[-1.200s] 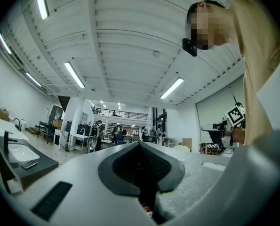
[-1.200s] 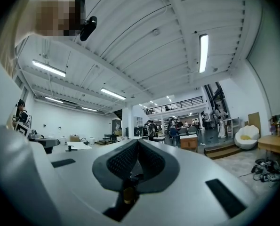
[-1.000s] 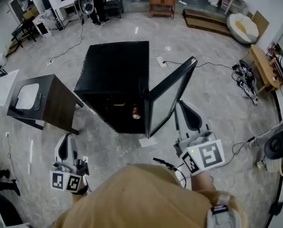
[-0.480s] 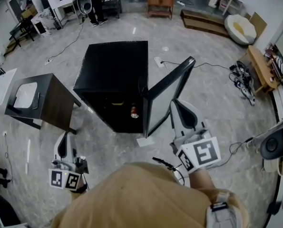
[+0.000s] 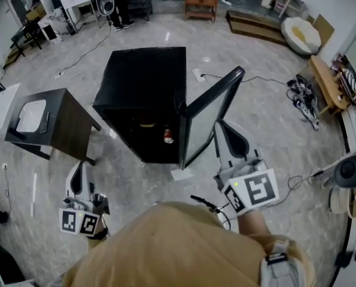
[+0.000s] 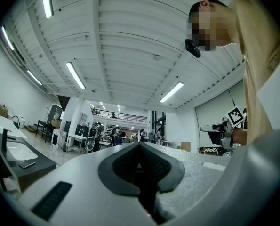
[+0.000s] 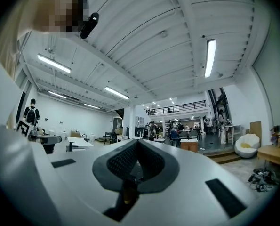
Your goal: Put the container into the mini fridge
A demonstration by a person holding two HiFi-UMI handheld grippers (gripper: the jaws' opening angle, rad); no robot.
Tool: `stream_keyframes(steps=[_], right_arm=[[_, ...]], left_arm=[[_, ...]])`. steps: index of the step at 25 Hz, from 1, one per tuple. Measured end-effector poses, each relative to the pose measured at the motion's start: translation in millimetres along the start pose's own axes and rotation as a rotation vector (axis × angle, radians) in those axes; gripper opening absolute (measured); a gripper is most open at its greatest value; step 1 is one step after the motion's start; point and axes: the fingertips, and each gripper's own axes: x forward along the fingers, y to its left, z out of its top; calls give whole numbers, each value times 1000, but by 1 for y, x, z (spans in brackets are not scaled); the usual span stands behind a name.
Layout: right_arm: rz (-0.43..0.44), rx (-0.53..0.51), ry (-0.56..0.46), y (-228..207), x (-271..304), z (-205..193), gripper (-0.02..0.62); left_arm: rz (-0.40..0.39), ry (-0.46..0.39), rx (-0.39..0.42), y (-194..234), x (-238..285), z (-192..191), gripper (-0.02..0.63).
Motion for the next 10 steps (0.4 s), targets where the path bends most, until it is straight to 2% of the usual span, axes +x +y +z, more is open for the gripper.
stream_keyframes(steps=[10], right_arm=[[-10,4,-17,9,-11,4,0]], left_arm=[[17,-7,-1,4,-16,5,3]])
